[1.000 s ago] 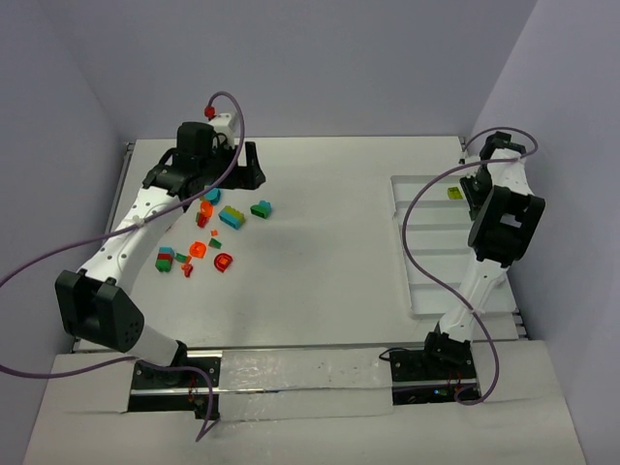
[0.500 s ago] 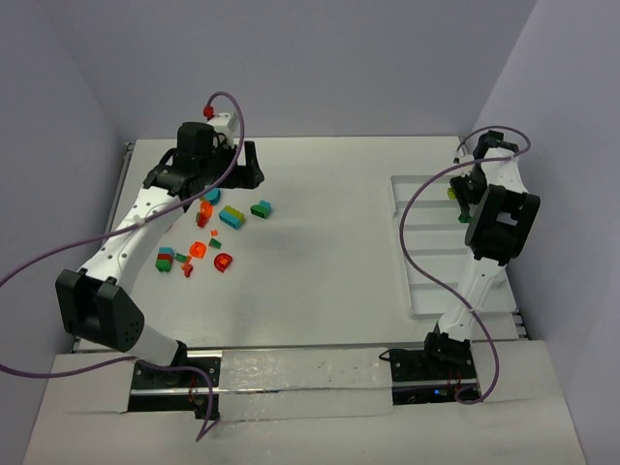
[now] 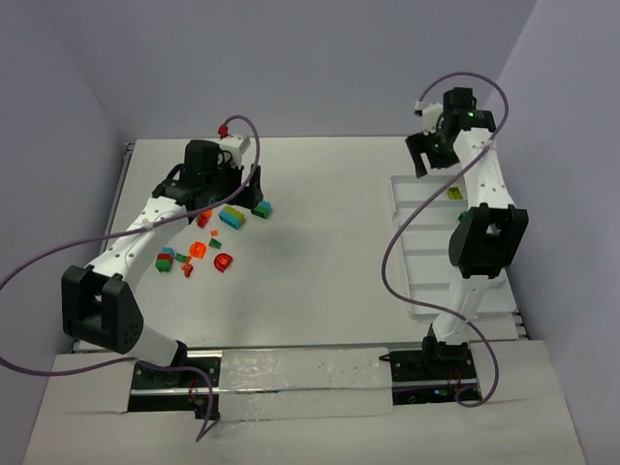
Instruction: Sort the legos into containers by color
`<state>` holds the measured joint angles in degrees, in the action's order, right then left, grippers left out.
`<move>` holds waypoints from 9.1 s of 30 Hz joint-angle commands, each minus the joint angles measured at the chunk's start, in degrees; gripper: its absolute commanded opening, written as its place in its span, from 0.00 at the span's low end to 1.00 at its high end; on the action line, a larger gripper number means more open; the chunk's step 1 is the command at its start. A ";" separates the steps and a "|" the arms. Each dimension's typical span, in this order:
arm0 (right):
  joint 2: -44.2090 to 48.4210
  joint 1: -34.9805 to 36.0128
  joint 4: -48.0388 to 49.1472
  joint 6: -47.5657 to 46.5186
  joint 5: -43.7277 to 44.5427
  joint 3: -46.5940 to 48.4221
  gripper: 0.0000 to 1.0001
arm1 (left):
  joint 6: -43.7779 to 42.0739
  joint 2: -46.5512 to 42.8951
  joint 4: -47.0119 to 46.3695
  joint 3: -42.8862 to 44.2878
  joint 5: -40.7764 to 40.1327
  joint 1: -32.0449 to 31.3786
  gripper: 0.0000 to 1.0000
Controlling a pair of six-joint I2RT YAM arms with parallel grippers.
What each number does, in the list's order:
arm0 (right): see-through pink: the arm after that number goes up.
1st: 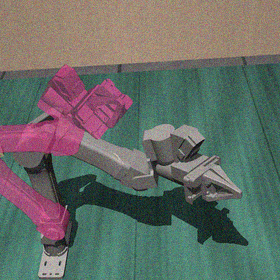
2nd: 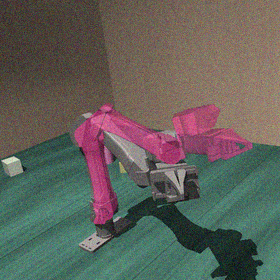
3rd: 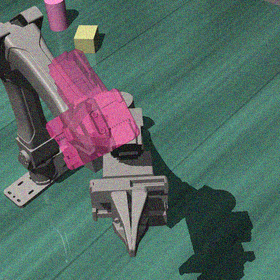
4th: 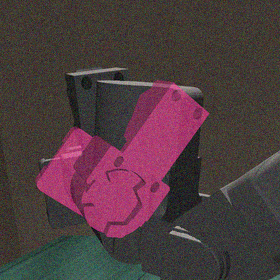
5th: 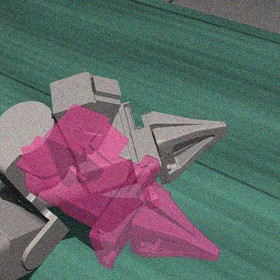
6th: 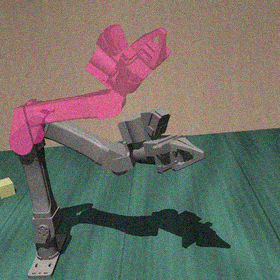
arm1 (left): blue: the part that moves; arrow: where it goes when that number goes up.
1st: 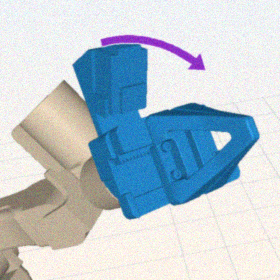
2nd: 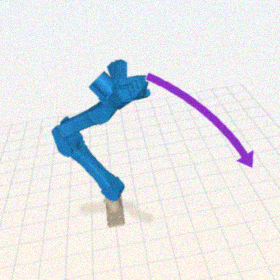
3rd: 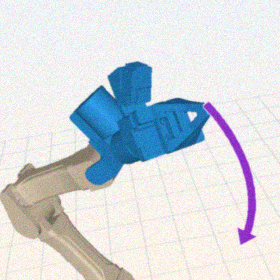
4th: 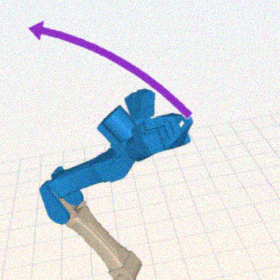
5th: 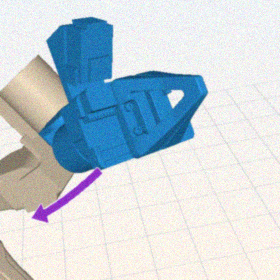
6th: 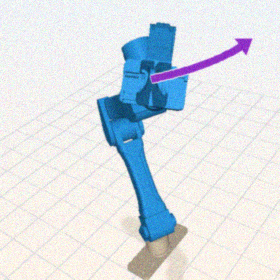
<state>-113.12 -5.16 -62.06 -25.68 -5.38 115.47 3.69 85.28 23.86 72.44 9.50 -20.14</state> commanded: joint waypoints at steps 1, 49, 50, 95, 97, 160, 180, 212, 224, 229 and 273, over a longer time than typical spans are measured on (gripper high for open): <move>3.37 4.77 1.32 7.24 -7.21 -1.94 0.87 | -8.90 4.71 -6.02 -0.44 -0.56 0.19 0.98; 8.97 7.79 12.70 16.45 -15.19 -17.24 0.88 | -6.85 40.79 9.35 27.68 -9.20 -4.03 0.55; 8.94 7.79 12.75 16.45 -15.25 -17.29 0.88 | -6.92 40.81 9.52 27.58 -9.15 -4.09 0.55; 14.07 34.95 36.13 50.64 -11.41 -11.08 0.97 | 55.63 15.06 5.59 32.67 -12.49 -5.35 0.00; 12.53 35.86 37.36 50.42 -11.10 -10.36 0.93 | 56.71 15.17 5.74 32.52 -11.10 -5.27 0.00; 45.90 -1.56 12.07 -0.95 -11.18 -48.68 0.00 | 0.54 -0.68 -5.57 2.78 9.43 -3.61 0.00; 7.96 -9.38 2.71 -0.25 9.66 -17.55 0.00 | -14.26 4.03 -7.15 5.29 13.25 -6.84 0.02; -9.82 -9.87 7.62 1.11 13.04 -10.25 0.11 | -10.93 7.89 -4.66 8.50 5.67 -4.16 0.02; -11.25 -9.87 7.59 1.30 14.68 -8.40 0.56 | -5.62 10.01 -4.43 11.20 13.13 -1.54 0.02; -9.34 -9.70 4.41 2.34 12.53 -6.07 0.76 | 2.52 12.01 -5.50 13.38 21.22 1.60 0.02; 20.78 39.32 53.68 -8.80 -31.80 -26.05 0.88 | 64.83 16.93 -61.44 4.28 69.72 6.96 0.13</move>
<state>-96.05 31.72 -13.66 -29.99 -36.66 90.49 70.24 104.55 -37.76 74.81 77.78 -12.03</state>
